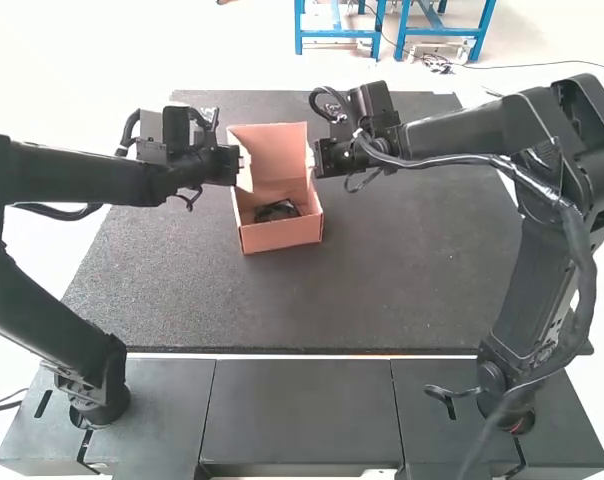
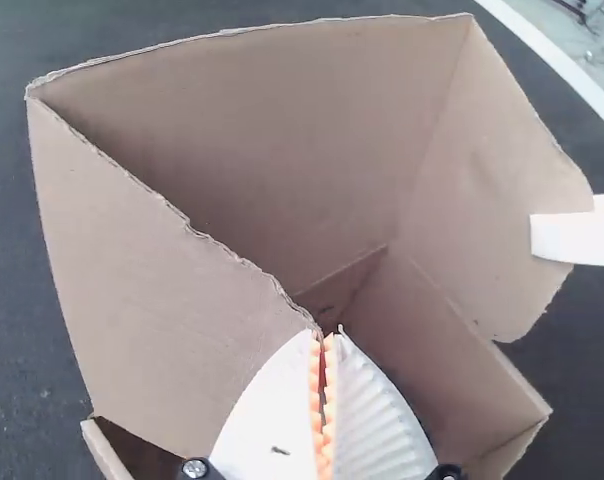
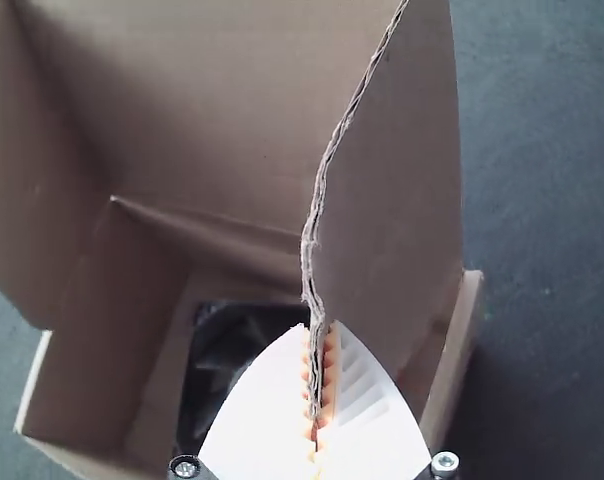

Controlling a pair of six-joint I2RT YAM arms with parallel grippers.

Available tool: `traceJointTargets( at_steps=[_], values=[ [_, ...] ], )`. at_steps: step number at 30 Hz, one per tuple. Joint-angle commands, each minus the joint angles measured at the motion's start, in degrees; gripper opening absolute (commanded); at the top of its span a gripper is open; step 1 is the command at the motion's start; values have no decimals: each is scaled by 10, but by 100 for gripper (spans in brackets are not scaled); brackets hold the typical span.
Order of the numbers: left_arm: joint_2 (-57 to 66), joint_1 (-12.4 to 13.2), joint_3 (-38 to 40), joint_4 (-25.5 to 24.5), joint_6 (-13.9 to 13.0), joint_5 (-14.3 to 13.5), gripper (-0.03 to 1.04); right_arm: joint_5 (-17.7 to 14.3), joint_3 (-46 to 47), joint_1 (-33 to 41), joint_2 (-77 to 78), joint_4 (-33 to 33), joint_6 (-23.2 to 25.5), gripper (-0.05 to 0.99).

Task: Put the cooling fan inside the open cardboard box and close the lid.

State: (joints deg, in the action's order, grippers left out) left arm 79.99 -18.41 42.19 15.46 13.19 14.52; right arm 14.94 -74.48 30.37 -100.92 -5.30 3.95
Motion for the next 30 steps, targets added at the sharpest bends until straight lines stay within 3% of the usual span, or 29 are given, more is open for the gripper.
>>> traceJointTargets(
  at_steps=[1, 10, 14, 30],
  values=[
    [-5, -13, 3, 9, 15, 1, 2, 17, 15, 18, 22, 2, 7, 1],
    [-20, -13, -28, -1, 7, 5, 2, 16, 66, 37, 38, 0, 4, 1],
    [-34, -12, -48, -12, 2, 20, 2, 16, 87, 43, 49, -7, 4, 1],
    [-78, 23, -117, -15, -10, 44, 2, 17, 133, 54, 56, -17, 0, 1]
  ],
)
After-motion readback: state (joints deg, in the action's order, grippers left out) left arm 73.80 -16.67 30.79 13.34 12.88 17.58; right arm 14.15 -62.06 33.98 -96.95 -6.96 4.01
